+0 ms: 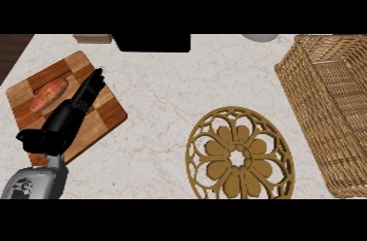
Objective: Pick the bell pepper from the placemat and place it in the basket
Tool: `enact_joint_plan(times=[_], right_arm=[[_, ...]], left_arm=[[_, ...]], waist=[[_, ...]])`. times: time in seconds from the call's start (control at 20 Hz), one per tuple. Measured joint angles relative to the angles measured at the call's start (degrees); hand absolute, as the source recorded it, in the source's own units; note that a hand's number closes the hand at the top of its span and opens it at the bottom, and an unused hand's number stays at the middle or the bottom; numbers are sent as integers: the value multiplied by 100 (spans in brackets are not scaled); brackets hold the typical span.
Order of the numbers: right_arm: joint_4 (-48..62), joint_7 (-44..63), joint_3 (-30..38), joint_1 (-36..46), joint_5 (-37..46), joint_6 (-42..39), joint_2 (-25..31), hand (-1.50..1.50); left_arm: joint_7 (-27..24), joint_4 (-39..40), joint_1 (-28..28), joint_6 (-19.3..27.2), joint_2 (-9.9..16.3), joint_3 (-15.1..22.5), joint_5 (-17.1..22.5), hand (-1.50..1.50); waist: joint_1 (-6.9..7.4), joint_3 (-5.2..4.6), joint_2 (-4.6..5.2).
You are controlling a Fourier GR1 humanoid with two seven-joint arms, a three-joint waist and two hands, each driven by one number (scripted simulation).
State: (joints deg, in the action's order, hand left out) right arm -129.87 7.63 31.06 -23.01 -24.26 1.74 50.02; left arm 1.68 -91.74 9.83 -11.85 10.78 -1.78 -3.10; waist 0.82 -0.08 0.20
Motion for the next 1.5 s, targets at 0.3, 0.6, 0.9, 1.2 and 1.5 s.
enact_joint_plan(times=[0.3, 0.6, 0.9, 1.2, 1.5], right_arm=[[1526, 298, -319, 1423, -64, 21, 506, 150], [3027, -36, -1037, 2496, 417, -331, 586, 150], [4444, -939, -1378, 3219, 1024, -587, 213, 150], [5815, -2022, -1418, 3874, 1690, -541, -70, 150], [6883, -2406, -1308, 4654, 1840, -241, -453, -150]], left_arm=[[-75, 119, 48, 10, -31, 5, -79, 0], [0, 27, 40, -49, -16, -43, -49, 0], [-42, 9, 3, -8, -105, 5, -140, 0], [-53, 125, 104, -31, -118, -59, -135, 0], [23, 73, 109, -99, -72, -136, -73, 0]], waist=[[37, 2, 8], [34, 7, 5], [11, 10, 2], [0, 13, 2], [7, 12, -1]])
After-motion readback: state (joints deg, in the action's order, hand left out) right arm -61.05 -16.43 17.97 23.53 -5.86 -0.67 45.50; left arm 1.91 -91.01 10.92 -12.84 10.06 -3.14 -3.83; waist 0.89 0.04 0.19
